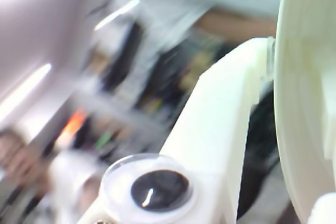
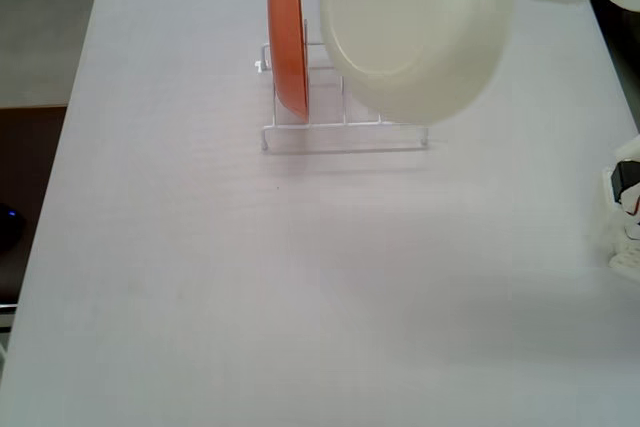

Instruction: Could you take three plates?

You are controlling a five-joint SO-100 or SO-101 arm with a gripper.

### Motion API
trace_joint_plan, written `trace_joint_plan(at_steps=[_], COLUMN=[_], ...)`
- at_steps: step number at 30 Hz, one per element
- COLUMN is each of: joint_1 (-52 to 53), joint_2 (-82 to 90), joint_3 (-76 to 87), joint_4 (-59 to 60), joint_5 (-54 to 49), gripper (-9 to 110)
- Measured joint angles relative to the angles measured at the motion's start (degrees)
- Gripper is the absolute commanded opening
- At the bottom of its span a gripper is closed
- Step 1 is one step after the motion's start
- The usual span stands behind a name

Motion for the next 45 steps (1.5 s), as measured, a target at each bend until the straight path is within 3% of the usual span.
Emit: trace_joint_plan(at_steps=[10,20,45], joint_1=[-15.12,-16.08,-17.58], joint_2=[1.05,-3.08,-3.34], joint_3=[5.71,9.49,9.84], joint_4=[-13.1,-25.84,-26.63], joint_5=[-0.88,-0.97,-1.67], gripper=[0,0,0])
